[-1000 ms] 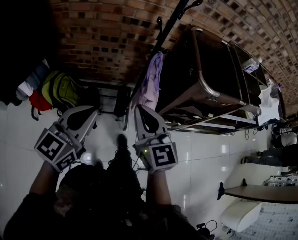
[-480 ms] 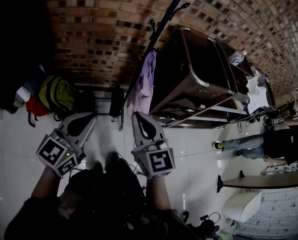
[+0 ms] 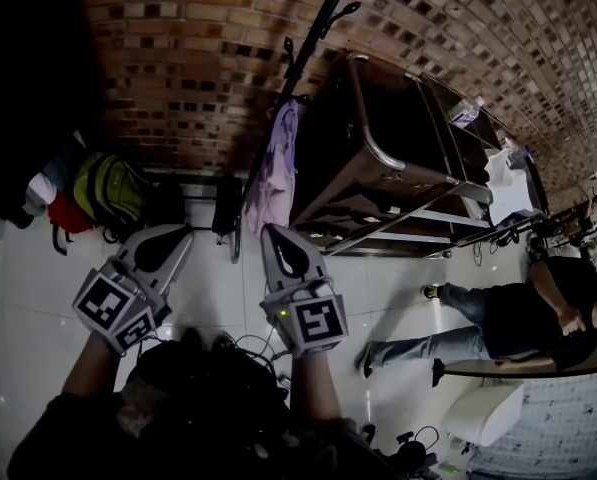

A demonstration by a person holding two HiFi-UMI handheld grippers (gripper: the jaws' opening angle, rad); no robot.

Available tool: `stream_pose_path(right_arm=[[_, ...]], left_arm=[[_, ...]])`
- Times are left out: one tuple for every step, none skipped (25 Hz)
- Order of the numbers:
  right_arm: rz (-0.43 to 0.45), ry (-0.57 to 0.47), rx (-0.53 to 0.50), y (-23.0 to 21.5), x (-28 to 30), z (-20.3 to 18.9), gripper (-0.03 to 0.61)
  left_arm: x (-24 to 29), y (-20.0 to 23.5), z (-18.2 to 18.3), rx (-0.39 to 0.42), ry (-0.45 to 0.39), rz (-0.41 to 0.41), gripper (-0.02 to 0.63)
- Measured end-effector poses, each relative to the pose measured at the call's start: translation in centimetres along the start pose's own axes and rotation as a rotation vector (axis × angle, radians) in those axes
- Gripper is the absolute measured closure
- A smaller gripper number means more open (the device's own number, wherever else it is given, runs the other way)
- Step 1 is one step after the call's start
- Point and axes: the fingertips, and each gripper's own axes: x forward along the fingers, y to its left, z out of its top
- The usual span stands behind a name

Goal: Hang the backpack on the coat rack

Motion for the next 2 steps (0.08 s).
stream_pose_path(right_arm=[[0.000, 0.000, 0.002, -0.32, -0.26, 0.13, 0.549], [0.000, 0.001, 0.003, -0.64, -0.53, 0.27, 0.550]], left_arm=[[0.26, -0.35, 0.08, 0.001, 0.003, -0.001, 0.574], [0.52, -0.71, 0.14, 0.001, 0.005, -0.002, 0.574]])
